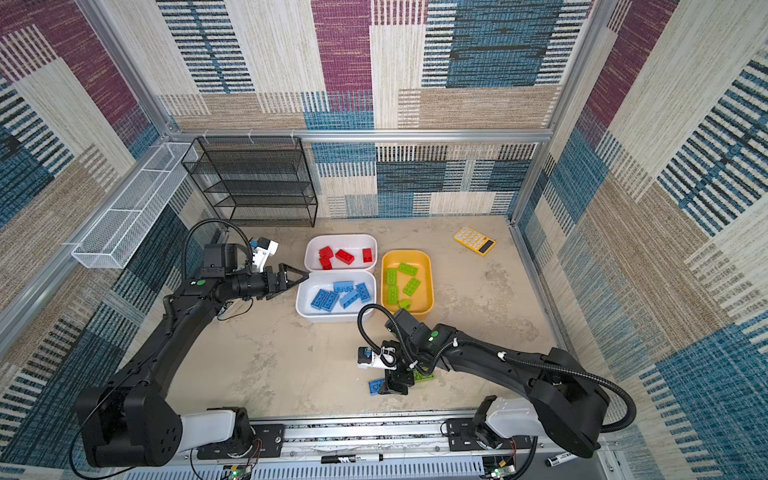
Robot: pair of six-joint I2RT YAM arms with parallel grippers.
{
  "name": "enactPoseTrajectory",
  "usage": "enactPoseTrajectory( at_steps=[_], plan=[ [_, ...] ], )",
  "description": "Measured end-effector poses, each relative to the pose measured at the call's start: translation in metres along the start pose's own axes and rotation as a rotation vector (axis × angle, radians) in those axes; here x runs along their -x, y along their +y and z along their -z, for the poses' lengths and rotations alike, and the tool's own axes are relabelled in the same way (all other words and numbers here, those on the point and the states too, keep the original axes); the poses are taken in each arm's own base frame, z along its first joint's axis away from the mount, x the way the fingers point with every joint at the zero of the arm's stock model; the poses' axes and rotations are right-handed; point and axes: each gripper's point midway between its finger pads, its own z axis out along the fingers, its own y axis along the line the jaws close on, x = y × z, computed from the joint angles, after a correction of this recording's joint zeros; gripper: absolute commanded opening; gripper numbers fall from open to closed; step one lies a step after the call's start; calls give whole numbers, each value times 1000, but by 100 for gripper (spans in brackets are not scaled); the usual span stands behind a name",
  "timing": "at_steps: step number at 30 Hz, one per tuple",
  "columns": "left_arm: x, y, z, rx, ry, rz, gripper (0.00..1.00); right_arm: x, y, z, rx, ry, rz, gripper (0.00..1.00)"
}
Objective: Sort the legos into containers by color
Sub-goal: 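Move the right gripper to the pile and grasp a blue brick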
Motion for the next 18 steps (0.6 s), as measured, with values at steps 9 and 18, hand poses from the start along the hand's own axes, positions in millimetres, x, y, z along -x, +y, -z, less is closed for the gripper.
enactPoseTrajectory(
  at_steps=[9,18],
  plan=[
    [-1,0,0,0,0,-1,98,-22,7,-34,39,125,34,52],
    [-1,-1,1,1,3,0,97,9,-14,-19,-60,75,78,33]
  ],
)
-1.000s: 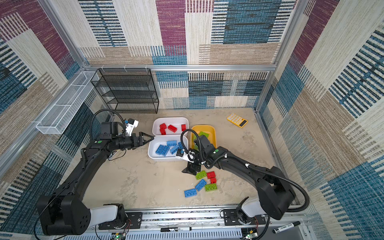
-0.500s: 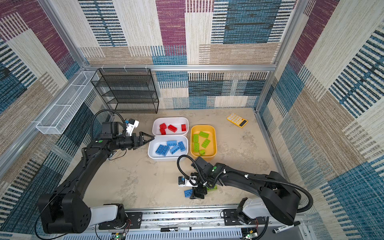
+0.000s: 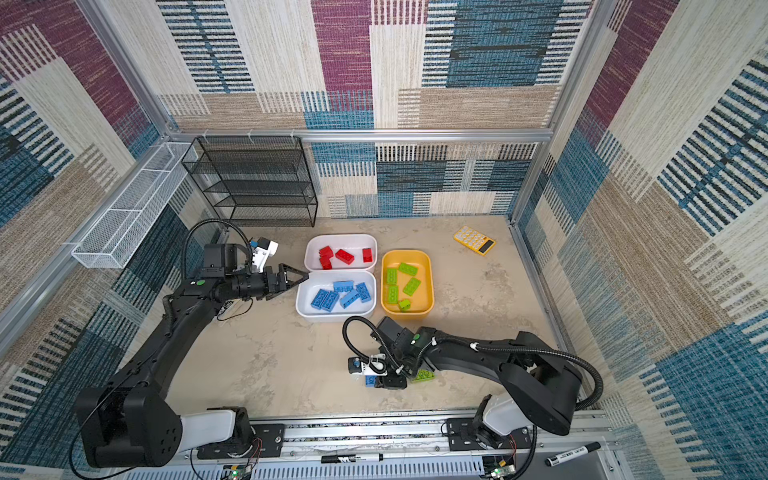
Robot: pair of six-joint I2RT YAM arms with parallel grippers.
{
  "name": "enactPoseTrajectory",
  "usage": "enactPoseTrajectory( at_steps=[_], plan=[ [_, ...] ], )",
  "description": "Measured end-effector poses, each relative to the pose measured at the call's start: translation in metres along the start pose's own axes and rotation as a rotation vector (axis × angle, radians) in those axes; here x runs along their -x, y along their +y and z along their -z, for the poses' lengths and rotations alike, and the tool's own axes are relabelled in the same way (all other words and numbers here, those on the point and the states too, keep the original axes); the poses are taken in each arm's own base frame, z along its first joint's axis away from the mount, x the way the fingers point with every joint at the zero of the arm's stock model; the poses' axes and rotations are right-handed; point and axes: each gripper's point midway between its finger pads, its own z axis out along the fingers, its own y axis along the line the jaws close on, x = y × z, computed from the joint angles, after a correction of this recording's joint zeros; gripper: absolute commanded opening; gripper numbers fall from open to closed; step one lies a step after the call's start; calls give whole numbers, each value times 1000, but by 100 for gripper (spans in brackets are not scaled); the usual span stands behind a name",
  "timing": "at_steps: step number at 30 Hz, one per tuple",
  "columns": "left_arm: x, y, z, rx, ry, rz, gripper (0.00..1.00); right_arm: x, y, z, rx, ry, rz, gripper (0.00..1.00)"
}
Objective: Sort the legos into containers by color
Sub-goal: 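Move the right gripper to the pile and grasp a blue brick, then carry the blue brick into the nearer white box and release it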
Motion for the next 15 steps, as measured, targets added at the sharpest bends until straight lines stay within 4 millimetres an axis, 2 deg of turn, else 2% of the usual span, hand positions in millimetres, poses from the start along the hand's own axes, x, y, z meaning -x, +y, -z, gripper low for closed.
enactPoseTrajectory(
  at_steps=[3,6,8,11,15],
  plan=[
    [1,-2,1,0,-1,-2,98,27,-26,22,-70,-72,-8,32],
    [3,-6,4,-2,-9,-13,98,50,-68,47,-161,-146,-45,32],
    [2,-6,4,-2,-8,-15,98,61,-97,56,-212,-173,-59,33],
    [1,-6,5,0,-5,-13,98,72,-138,58,-262,-185,-59,32],
    [0,-8,8,5,-9,-23,98,86,-181,49,-293,-196,-37,33]
  ],
)
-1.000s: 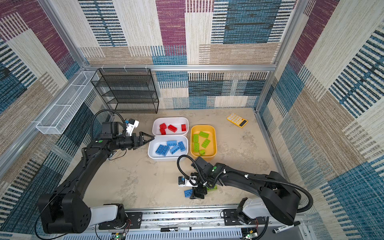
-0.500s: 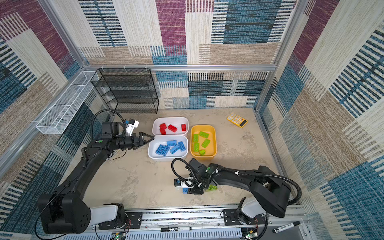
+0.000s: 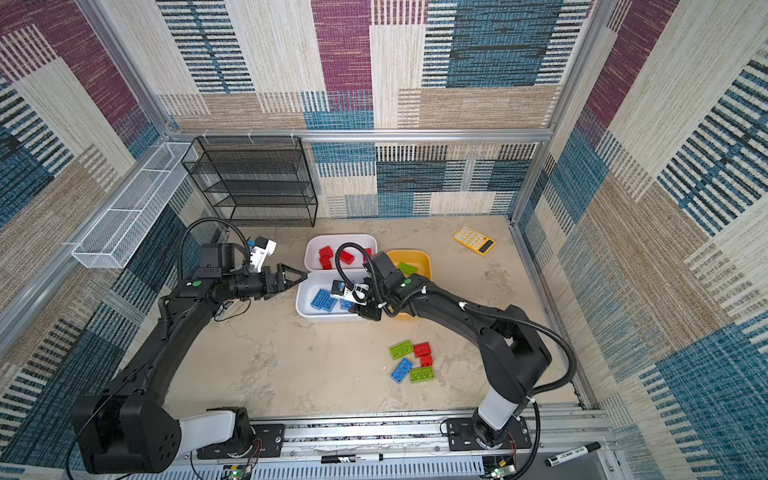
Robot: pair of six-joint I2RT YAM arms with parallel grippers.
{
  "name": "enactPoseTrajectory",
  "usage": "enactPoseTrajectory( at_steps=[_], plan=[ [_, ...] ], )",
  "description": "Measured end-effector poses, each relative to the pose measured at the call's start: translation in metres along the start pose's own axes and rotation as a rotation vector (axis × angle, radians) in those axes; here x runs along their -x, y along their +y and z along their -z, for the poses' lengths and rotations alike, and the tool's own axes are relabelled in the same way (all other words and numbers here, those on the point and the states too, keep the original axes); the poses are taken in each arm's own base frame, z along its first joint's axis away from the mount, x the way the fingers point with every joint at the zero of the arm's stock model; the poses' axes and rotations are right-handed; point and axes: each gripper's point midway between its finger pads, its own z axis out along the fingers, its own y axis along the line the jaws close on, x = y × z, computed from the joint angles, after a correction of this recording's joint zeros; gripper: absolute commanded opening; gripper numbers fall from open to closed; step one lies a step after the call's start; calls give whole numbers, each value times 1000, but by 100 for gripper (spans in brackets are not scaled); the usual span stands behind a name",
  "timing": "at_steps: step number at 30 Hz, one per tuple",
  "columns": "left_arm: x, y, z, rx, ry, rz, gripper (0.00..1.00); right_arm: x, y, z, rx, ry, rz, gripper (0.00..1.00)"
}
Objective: Sort the legos into containers by color
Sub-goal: 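Carry the blue brick into the nearer white box and release it, then move the right gripper to the pile and grasp a lime-green brick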
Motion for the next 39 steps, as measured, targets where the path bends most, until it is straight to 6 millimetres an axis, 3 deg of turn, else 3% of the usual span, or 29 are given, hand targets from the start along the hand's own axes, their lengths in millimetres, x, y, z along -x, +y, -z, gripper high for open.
enactPoseTrajectory(
  at_steps=[7,11,14,17,20,24,31,34,39],
  plan=[
    [0,1,4,17,-11,-9,97,-1,-16,-54,73,5,15,37],
    [-3,1,5,19,-10,-10,98,-7,-16,-73,104,14,8,56],
    [-5,3,5,21,-7,-5,98,-7,-17,-73,110,15,7,71],
    [-8,5,4,22,-1,3,98,-4,-15,-58,116,-6,-16,73],
    [-11,6,4,23,2,8,98,-2,-4,-24,109,-21,-38,74],
    [-13,7,2,15,9,14,98,-8,26,18,113,-29,-41,76],
    [-17,13,-4,3,29,35,98,-60,87,69,133,66,-56,78],
    [-17,15,-6,2,33,40,98,-88,106,80,130,135,-61,78],
    [-17,18,-8,3,39,46,97,-128,117,80,95,249,-69,78]
  ],
)
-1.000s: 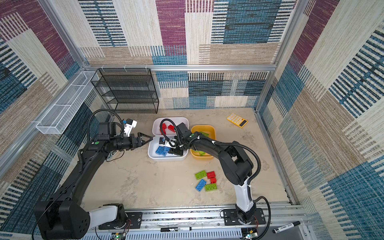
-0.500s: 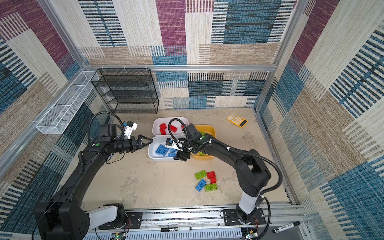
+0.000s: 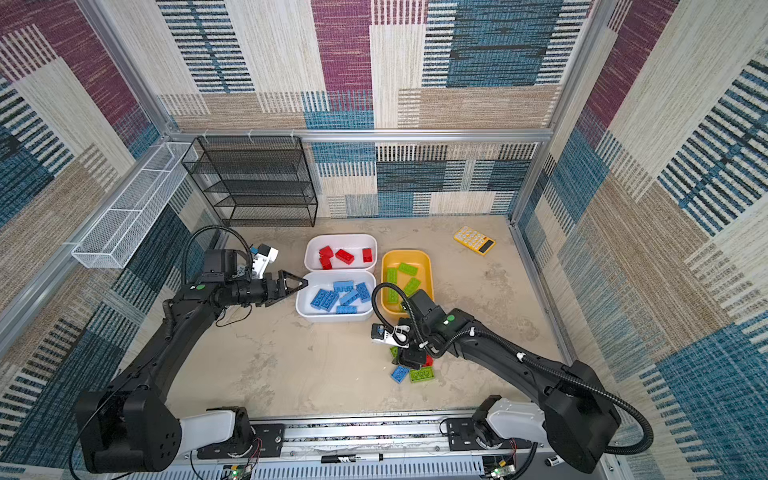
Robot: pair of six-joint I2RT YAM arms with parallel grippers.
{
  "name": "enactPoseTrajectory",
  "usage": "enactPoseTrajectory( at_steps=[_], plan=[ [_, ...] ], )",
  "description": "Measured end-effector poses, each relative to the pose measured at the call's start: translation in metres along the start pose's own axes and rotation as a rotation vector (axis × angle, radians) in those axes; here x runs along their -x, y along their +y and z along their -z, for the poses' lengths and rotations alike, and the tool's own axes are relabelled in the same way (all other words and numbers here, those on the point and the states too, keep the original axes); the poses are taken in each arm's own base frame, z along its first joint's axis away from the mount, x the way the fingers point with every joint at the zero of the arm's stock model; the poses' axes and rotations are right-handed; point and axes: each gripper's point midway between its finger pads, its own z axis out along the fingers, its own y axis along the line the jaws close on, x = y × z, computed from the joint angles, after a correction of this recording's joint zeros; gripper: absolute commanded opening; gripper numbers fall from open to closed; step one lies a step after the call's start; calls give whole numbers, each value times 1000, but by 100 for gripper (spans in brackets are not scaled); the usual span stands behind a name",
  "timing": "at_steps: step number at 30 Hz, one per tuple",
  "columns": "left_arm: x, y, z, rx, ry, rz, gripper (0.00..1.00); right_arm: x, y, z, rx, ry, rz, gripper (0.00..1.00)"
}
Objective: Sort the legos into containers by color
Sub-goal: 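Move the right gripper to the pile and grasp a lime-green brick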
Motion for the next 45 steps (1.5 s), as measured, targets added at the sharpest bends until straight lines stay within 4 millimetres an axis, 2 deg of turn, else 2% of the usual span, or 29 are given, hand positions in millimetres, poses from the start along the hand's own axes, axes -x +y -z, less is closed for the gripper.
enactPoseTrajectory(
  at_steps=[4,10,14,22,30,37,45],
  plan=[
    [0,0,-1,-7,2,0,97,-24,-11,-12,-33,91,-24,78],
    [-7,-1,0,-13,8,4,97,-32,-28,-20,-73,130,-26,77],
    [-8,-1,0,-14,9,4,97,-23,-35,-23,-73,113,-23,76],
    [-11,1,-1,-14,14,6,97,-12,-35,-32,-22,80,-24,74],
    [-14,3,-1,-13,19,-7,97,-15,-24,-43,23,95,-9,72],
    [-16,4,-2,-12,24,-5,97,-21,-24,-53,40,127,-14,55],
    [-19,5,-2,-10,30,-3,97,-30,-29,-59,22,177,-25,45]
  ],
)
